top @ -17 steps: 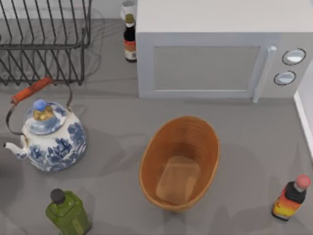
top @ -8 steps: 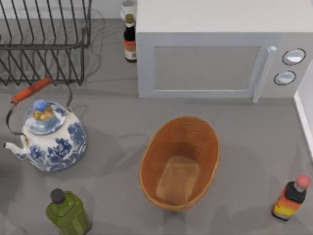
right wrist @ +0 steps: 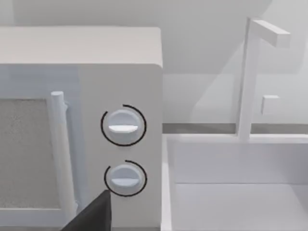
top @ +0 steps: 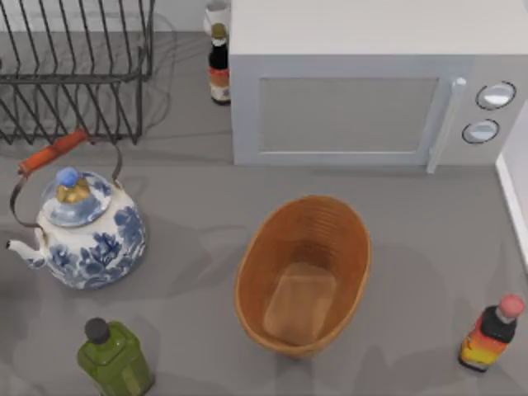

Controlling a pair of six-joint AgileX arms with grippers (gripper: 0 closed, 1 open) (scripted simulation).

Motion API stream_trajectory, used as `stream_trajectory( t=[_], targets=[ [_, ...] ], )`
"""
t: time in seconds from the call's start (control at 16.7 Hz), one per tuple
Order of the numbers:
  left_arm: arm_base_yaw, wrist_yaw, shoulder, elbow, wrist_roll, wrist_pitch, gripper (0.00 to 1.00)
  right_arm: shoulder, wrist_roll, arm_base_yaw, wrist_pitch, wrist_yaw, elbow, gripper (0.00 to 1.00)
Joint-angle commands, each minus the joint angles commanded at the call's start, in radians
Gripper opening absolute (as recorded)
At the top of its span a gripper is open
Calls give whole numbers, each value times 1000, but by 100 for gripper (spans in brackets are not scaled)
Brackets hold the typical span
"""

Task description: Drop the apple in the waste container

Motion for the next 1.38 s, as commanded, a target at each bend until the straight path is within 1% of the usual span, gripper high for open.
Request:
stream_trajectory(
  t=[0.06,0.12,0.54,0.6,0.78,0.96,1.38],
  targets=[
    [0,0,0,0,0,0,2,0,0,0,0,0,0,100],
    [0,0,0,0,0,0,0,0,0,0,0,0,0,100],
    [0,0,0,0,0,0,0,0,0,0,0,0,0,100],
    [3,-15,-17,15,11,3,0,0,0,0,0,0,0,100],
    [-3,-11,-27,52,14,-25,0,0,0,0,0,0,0,100],
    [2,-13,-49,140,11,-133,0,0,0,0,0,0,0,100],
    [0,-14,-130,324,12,-495,0,0,0,0,0,0,0,100]
  ],
)
